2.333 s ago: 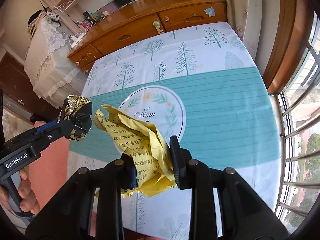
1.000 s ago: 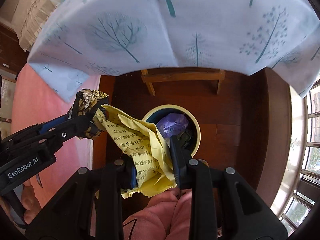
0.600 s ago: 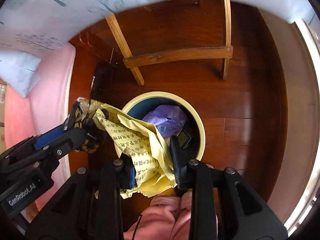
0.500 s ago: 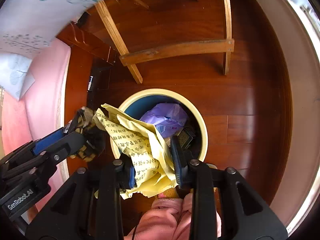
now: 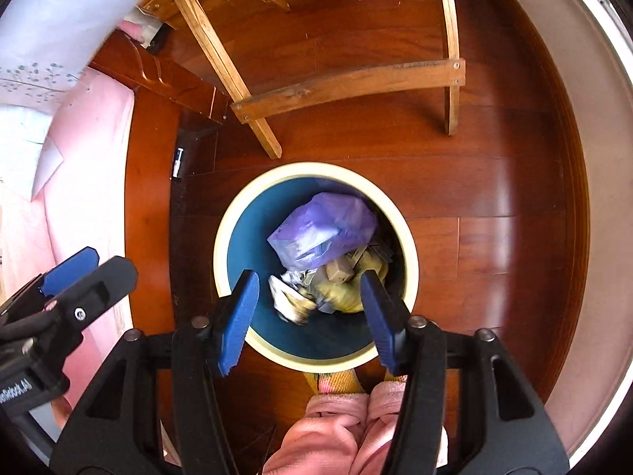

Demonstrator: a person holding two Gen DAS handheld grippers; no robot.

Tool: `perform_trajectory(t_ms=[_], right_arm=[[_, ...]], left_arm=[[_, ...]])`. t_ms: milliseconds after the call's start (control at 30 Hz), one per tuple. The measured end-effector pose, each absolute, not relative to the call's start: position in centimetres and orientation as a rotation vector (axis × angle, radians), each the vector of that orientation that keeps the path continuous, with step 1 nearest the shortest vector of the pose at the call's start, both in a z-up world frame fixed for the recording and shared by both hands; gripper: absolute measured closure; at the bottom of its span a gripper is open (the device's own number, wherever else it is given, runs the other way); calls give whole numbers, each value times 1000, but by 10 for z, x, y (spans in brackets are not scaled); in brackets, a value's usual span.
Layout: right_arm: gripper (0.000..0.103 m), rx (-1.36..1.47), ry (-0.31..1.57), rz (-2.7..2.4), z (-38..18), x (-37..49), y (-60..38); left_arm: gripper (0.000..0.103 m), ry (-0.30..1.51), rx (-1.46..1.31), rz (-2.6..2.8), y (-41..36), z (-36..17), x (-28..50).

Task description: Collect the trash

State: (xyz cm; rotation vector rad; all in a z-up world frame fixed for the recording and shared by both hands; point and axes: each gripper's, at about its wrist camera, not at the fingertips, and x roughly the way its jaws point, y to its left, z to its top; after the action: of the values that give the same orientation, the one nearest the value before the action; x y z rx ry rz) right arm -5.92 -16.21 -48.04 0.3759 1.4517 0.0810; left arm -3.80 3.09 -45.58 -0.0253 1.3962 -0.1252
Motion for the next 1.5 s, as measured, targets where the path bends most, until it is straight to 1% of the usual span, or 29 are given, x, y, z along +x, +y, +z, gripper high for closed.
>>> perform_trajectory(t_ms=[433,833,1067,1267,1333,1500], right_arm=[[53,377,1352,33,-409,-56,-178],[53,377,1276,4,-306,-62,-194],[53,361,1197,20,-226,-63,-201],[53,349,1123,29,-141,-62,-204],[53,344,1099,36,-112,-62,-202],[53,316,1041,45,-43,-62,-201]], left_arm=[[15,1298,-3,-114,22,-381,-26],[15,1178,6,-114,5,-274,-22],[15,1125,-40,-129,4,-195,-29],[15,1057,-63,-116,2,-109,-40],[15,1063,-58,-124,0,-82,-44],[15,1026,-23,-124,-10,-27,-54]])
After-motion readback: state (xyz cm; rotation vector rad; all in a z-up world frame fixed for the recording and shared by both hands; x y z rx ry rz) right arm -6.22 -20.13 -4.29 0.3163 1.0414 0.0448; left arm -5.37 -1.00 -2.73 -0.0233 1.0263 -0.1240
